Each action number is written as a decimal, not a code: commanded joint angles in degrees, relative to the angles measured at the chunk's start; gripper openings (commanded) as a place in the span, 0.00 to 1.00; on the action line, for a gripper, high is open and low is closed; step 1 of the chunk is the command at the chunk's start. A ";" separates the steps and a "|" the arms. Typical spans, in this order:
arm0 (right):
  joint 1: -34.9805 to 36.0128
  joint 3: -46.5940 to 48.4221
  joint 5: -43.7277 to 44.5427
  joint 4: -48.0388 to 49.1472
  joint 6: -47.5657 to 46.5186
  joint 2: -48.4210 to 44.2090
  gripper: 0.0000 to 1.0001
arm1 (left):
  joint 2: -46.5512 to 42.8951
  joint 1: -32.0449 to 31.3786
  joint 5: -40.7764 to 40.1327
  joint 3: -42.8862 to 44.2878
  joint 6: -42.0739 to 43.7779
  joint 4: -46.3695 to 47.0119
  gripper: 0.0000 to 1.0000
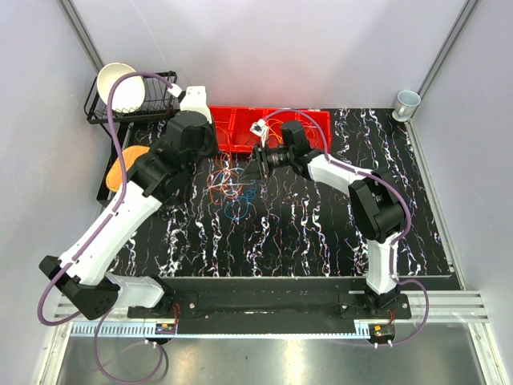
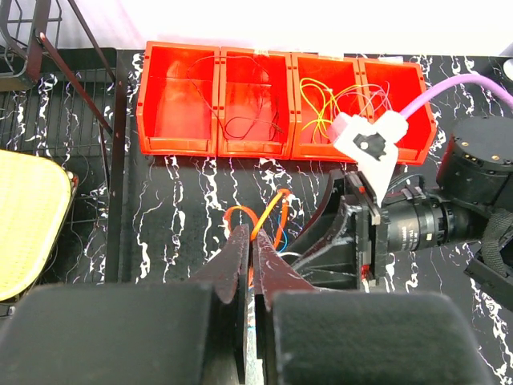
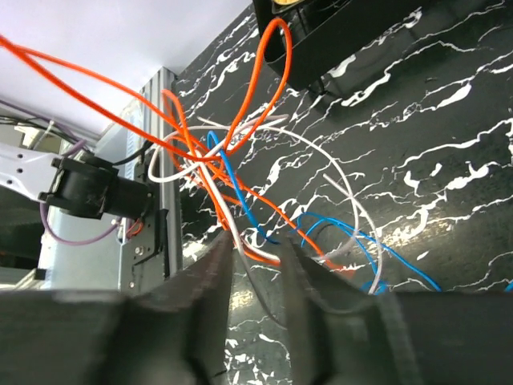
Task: Untangle the cables
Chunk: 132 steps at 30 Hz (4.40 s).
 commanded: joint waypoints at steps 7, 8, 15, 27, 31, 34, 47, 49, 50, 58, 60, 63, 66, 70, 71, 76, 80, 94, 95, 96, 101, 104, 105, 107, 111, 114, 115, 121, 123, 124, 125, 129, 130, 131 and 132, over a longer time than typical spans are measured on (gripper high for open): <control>0.44 0.56 0.89 4.62 1.54 -1.00 0.00 | -1.29 0.98 1.24 2.43 0.43 3.20 0.00; 0.35 0.47 1.15 4.53 1.62 -1.09 0.00 | -1.38 1.07 1.15 2.52 0.52 3.11 0.00; 0.35 2.31 6.25 -6.41 -6.52 -0.92 0.00 | -1.47 4.13 -1.84 10.31 4.55 -0.31 0.00; 0.26 9.35 6.78 -19.55 -10.86 4.27 0.06 | -3.13 5.99 -9.75 28.45 10.10 -1.47 0.00; 0.26 10.31 7.04 -20.34 -10.95 4.97 0.30 | -4.45 5.99 -9.23 26.96 10.10 -0.14 0.00; 0.35 10.75 7.05 -20.87 -10.95 5.32 0.44 | -4.98 5.99 -9.40 26.34 10.28 0.47 0.00; 0.26 6.72 9.06 -18.77 -12.00 0.41 0.94 | -3.93 5.99 -0.01 23.88 8.26 -0.49 0.00; 0.00 5.57 8.63 -15.62 -10.43 -0.47 0.94 | -3.93 6.08 2.72 23.09 7.73 -0.41 0.00; 0.00 4.52 7.58 -14.20 -9.55 -1.26 0.94 | -3.75 6.08 3.60 22.91 7.56 -0.49 0.00; 1.05 -0.75 4.58 7.74 2.83 -3.11 0.89 | -2.70 5.99 7.39 22.56 5.97 -0.32 0.00; 1.66 -1.73 5.98 11.90 5.04 -2.50 0.88 | -2.61 5.99 7.91 22.56 5.71 -0.06 0.00; 3.51 -1.29 10.02 16.04 7.07 -0.92 0.88 | -2.61 5.99 8.79 22.74 4.92 0.21 0.00; 5.62 -1.29 12.66 21.57 9.18 0.66 0.87 | -2.78 5.99 9.58 22.91 4.30 0.38 0.00; 8.78 1.87 16.26 22.56 8.49 4.26 0.86 | -3.22 5.99 10.02 22.91 3.86 0.30 0.00; 10.09 3.70 17.75 22.20 8.13 5.92 0.86 | -3.40 5.99 10.11 22.91 3.69 0.30 0.00; 11.95 8.46 19.96 20.00 7.25 10.24 0.87 | -4.54 5.99 10.20 22.47 3.51 -0.23 0.00; 12.48 10.13 22.77 18.86 6.02 11.21 0.86 | -5.77 5.99 10.55 20.98 2.90 -0.41 0.00; 12.92 8.82 25.67 20.44 5.58 9.81 0.75 | -8.59 5.99 10.90 16.41 1.58 0.39 0.00; 13.09 8.73 26.20 20.35 5.23 9.72 0.76 | -8.50 5.99 10.99 16.50 1.58 0.39 0.00; 13.27 8.73 26.82 20.27 4.62 9.54 0.78 | -8.59 5.99 10.99 16.50 1.49 0.39 0.00; 13.80 9.61 28.58 20.79 4.26 10.15 0.78 | -8.94 5.99 11.96 16.58 0.79 0.39 0.00; 14.24 9.61 28.84 22.10 4.61 10.51 0.75 | -8.94 5.99 12.22 16.76 0.52 0.39 0.00; 14.32 9.26 28.93 23.85 5.05 10.60 0.74 | -9.02 6.08 12.22 16.76 0.44 0.39 0.00; 14.59 7.95 29.11 26.84 5.57 10.33 0.66 | -9.03 5.99 12.31 16.85 0.35 0.30 0.00; 14.85 5.04 28.84 32.03 6.72 9.28 0.50 | -9.20 5.99 12.22 17.11 0.35 0.04 0.00; 14.85 4.43 27.97 33.18 7.25 8.93 0.21 | -9.29 5.99 11.70 17.37 0.70 -0.32 0.00; 14.85 4.34 27.70 33.01 7.33 8.84 0.10 | -9.29 5.99 11.43 17.37 0.96 -0.67 0.00; 14.76 2.58 32.08 27.66 4.88 3.76 0.00 | -9.99 5.99 8.62 16.15 1.75 -2.16 0.00; 14.24 1.79 33.67 24.75 3.74 1.47 0.00 | -11.65 5.99 7.92 13.78 1.75 -2.16 0.00; 13.80 0.57 34.46 24.14 3.82 -1.33 0.00 | -12.27 5.99 7.57 12.64 1.58 -2.25 0.00; 13.45 -0.22 34.55 23.52 3.91 -2.84 0.00 | -12.97 6.08 6.69 10.02 1.49 -2.25 0.00; 10.82 -5.58 33.77 23.87 3.56 -10.57 0.00 | -17.72 6.08 5.02 1.57 -0.35 -1.64 0.00; 10.37 -7.77 33.07 24.04 3.56 -13.11 0.00 | -18.34 5.99 4.93 -0.45 -0.70 -1.11 0.00; 9.76 -8.84 32.63 24.39 3.64 -14.26 0.00 | -19.47 6.08 4.84 -4.47 -0.97 -0.76 0.00; 8.80 -10.41 31.06 24.48 3.73 -15.84 0.00 | -19.92 5.99 4.58 -6.42 -1.84 -0.41 0.00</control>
